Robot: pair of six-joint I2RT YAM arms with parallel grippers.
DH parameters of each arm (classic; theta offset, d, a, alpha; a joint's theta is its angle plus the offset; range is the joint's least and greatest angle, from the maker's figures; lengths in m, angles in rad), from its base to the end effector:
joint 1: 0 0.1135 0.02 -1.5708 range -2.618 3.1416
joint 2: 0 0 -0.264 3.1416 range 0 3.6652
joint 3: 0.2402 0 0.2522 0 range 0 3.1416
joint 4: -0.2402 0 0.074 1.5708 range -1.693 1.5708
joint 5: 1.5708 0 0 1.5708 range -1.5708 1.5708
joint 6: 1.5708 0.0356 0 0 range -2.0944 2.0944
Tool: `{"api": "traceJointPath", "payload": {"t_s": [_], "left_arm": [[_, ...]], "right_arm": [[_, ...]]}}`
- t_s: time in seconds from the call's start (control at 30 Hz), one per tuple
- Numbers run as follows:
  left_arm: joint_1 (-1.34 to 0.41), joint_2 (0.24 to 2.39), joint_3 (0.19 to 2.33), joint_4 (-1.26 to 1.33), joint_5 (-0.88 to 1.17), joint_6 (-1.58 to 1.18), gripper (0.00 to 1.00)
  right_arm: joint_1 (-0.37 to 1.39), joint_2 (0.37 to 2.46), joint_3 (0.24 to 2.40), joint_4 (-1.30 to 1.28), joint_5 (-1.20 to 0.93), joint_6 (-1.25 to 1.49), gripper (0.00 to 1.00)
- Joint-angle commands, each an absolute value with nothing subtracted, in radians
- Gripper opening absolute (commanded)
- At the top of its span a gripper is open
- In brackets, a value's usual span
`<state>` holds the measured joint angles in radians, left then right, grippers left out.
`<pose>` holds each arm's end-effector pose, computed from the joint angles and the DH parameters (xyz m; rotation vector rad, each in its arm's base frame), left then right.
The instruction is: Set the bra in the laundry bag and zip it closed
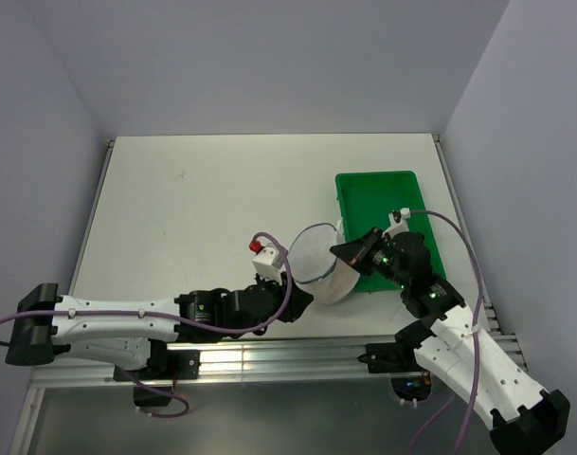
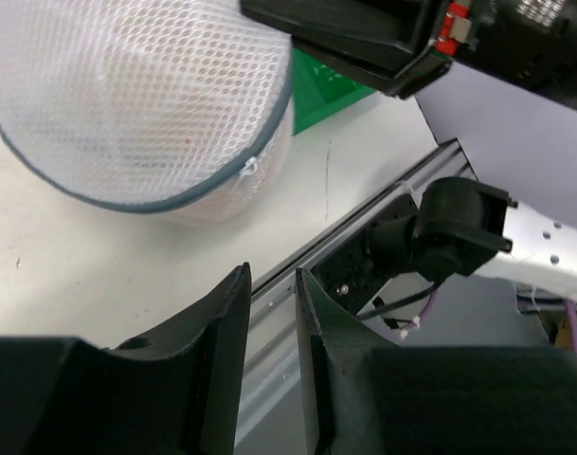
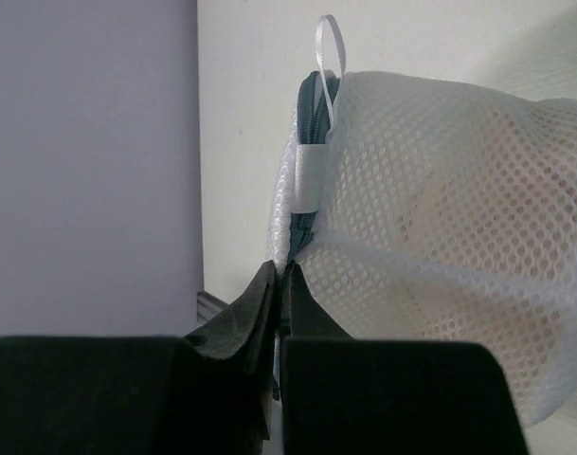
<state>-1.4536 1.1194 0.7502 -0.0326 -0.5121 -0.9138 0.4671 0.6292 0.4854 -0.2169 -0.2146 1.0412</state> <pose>0.0467 -0.2478 0.2775 0.2038 2.0642 -1.0502 0.1389 0.0785 0.2547 0.4480 2.0743 1.1682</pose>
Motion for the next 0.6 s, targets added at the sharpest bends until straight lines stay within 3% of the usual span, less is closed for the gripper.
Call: {"api": "traceJointPath", "payload": {"t_s": [0.0, 0.27, 0.47, 0.57], "left_arm": [[-1.480, 1.161, 0.819, -0.112, -0.623, -0.966, 0.32], [-1.485, 1.235, 0.830, -0.034, -0.615, -0.948, 0.34], [-1.450, 1.220, 0.733, 0.150, -0.543, -0.905, 0.48], [-1.413, 1.212, 0.701, 0.230, -0.484, -0.859, 0.50]], "right_arm": [[0.472, 0.603, 0.538, -0.305, -0.110, 1.089, 0.00], [0.476, 0.629, 0.526, -0.287, -0.126, 1.100, 0.00], [0.476, 0.644, 0.538, -0.291, -0.137, 1.091, 0.00], [0.476, 0.652, 0.541, -0.293, -0.144, 1.088, 0.00]]}}
